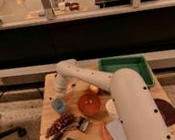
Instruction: Place banana in table surface
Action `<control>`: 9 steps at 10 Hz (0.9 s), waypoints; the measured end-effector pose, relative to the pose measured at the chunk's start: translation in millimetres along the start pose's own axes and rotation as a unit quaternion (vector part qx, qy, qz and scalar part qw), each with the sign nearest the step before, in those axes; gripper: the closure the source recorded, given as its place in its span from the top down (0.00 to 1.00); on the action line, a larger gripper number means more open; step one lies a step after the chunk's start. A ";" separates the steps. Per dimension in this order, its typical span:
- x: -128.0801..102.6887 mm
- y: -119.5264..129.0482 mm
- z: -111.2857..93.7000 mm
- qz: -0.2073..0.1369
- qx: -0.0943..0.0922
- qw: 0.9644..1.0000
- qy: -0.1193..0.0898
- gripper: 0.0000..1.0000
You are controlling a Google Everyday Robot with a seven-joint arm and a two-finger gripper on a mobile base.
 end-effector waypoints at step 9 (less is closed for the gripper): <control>-35.9 13.6 -27.0 -0.045 0.013 0.999 -0.001 0.80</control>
